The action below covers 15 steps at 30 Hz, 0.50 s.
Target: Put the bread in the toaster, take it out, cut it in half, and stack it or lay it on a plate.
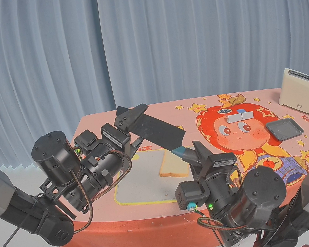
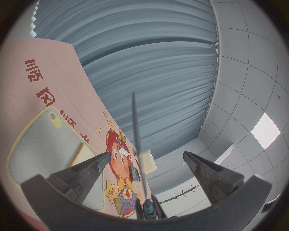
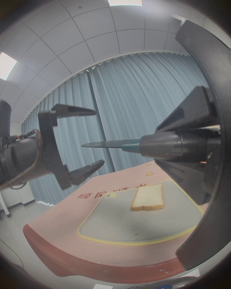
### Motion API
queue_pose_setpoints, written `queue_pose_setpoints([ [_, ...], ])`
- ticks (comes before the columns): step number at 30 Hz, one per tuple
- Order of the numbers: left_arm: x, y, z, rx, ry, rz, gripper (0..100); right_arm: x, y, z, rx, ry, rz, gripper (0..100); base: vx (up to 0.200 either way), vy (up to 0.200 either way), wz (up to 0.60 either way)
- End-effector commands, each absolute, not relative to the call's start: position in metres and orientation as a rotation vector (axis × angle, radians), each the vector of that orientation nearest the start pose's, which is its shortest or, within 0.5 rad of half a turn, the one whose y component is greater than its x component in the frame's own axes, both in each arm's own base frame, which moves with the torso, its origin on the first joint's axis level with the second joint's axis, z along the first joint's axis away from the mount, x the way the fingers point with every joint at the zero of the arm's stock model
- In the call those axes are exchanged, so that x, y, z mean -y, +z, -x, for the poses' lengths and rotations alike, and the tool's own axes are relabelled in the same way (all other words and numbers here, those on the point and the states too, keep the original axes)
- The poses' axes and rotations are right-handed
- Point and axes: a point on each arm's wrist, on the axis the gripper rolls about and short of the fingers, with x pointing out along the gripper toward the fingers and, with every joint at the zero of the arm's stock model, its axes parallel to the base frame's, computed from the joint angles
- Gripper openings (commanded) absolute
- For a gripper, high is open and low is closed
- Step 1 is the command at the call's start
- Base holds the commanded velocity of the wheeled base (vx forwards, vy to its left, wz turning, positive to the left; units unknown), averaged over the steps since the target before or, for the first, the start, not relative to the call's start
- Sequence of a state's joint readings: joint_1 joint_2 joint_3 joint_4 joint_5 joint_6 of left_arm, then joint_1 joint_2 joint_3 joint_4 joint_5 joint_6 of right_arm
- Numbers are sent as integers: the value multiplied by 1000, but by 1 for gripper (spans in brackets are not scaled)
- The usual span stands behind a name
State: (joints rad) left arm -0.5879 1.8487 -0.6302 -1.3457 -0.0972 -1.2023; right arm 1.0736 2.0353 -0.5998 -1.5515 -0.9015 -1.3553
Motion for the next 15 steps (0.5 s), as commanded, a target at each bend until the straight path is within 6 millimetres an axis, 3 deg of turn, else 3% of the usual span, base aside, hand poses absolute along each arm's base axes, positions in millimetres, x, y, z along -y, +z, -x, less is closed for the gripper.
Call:
queue_pose_setpoints([
  [1,177,163,-260,-306,-675,1177,100,-272,129,-171,184,73,1209,0,0,0,0],
  [8,172,157,-253,-316,-670,1135,100,-251,139,-178,158,21,1190,0,0,0,0],
  [15,153,166,-218,-331,-890,1043,100,-226,151,-180,139,-29,1173,0,0,0,0],
])
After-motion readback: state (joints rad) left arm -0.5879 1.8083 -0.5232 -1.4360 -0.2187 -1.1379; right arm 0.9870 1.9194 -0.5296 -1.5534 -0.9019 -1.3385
